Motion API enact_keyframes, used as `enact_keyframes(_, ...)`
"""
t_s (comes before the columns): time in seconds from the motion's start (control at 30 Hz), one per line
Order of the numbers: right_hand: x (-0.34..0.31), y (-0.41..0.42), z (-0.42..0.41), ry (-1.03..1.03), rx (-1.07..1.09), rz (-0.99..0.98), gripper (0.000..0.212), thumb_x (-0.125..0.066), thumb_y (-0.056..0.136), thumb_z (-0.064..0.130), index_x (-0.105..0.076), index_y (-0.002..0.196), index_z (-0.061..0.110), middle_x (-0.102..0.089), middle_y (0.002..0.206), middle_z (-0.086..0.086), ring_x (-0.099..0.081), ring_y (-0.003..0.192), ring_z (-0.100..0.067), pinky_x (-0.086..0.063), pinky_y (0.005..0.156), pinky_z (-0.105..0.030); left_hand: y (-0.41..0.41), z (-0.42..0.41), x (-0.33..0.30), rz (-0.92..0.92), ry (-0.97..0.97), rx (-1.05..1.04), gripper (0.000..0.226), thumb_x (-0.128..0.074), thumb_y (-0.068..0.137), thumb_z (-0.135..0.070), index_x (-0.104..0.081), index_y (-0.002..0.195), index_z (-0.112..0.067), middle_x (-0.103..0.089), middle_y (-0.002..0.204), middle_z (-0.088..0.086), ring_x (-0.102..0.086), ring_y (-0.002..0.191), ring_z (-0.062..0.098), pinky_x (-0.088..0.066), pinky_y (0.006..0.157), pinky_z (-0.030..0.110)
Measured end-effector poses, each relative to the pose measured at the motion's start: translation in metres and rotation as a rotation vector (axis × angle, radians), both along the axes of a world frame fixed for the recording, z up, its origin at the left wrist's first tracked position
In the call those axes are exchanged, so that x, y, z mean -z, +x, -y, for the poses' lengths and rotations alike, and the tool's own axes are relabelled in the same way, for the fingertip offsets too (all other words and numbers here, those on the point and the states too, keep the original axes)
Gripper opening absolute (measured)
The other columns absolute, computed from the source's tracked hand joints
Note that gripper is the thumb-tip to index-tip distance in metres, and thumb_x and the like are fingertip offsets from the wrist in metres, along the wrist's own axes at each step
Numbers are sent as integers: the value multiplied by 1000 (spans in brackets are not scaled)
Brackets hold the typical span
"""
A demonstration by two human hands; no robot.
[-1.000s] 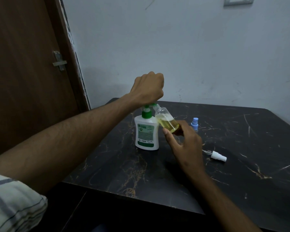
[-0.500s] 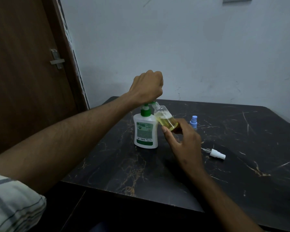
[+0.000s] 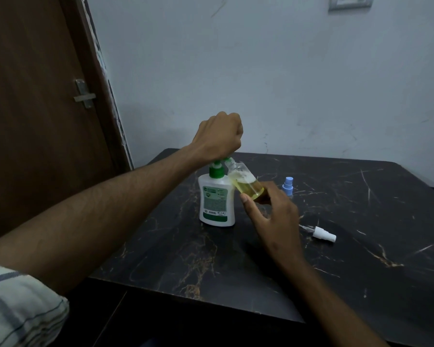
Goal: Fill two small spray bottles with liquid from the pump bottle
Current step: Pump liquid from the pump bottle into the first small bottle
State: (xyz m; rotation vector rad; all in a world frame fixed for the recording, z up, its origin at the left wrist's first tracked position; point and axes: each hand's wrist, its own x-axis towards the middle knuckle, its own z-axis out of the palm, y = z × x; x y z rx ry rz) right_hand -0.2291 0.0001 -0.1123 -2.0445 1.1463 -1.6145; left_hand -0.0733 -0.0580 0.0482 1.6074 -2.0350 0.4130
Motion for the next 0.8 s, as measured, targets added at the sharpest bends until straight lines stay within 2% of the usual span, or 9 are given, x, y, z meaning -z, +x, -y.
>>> enact_keyframes(0.1,0,0,-1,1,-3,2,31,-61,96,55,-65,109,27,-66,100,13,-62,94,-4,-57,79,-34,1,2,-5,5,1,8,24,-50,76,0,-50,67,-22,-60,80,1,-53,70,22,-40,66,35)
enact_keyframes(0.2,-3,1,-2,-1,-3,15,33,-60,96,57,-65,108,27,-65,98,14,-61,92,-3,-56,78,-31,1,2,-5,-1,-7,8,29,-46,68,3,-39,55,-22,-44,60,-4,-38,55,15,-34,57,32)
enact_keyframes(0.3,-2,1,-2,10,-6,11,32,-60,97,56,-65,109,27,-65,99,14,-61,93,-3,-55,78,-30,2,2,1,19,-1,31,21,-40,57,1,-37,50,-18,-34,50,-3,-31,49,19,-40,54,35)
enact_keyframes(0.37,-2,1,-1,1,-4,11,30,-61,97,55,-65,109,27,-65,98,15,-61,93,-3,-55,78,-31,2,3,1,20,2,29,23,-42,60,3,-39,49,-18,-38,50,-4,-35,49,18,-41,55,35)
enact_keyframes(0.47,-1,0,0,-3,-4,10,30,-60,98,56,-64,108,29,-64,97,17,-61,93,-3,-55,78,-32,2,5,-4,0,8,13,30,-47,71,5,-42,53,-20,-46,58,-3,-41,53,16,-34,55,31)
enact_keyframes(0.57,-2,0,0,-3,1,12,29,-58,97,60,-62,106,33,-63,96,19,-61,93,-2,-56,78,-32,2,7,-7,-14,-15,-10,23,-48,70,5,-48,55,-13,-52,61,4,-39,53,18,-32,51,29)
enact_keyframes(0.7,-1,-1,1,-3,6,10,29,-60,98,57,-63,108,31,-65,97,16,-62,93,-3,-56,77,-32,2,9,3,-7,-3,14,19,-42,59,1,-40,50,-16,-46,56,4,-36,51,21,-41,54,35)
enact_keyframes(0.8,0,-2,1,-1,1,6,30,-60,98,57,-64,109,30,-64,99,17,-61,94,-2,-56,78,-31,2,8,2,-9,4,11,23,-47,68,1,-45,57,-19,-57,68,-2,-49,60,20,-39,60,33)
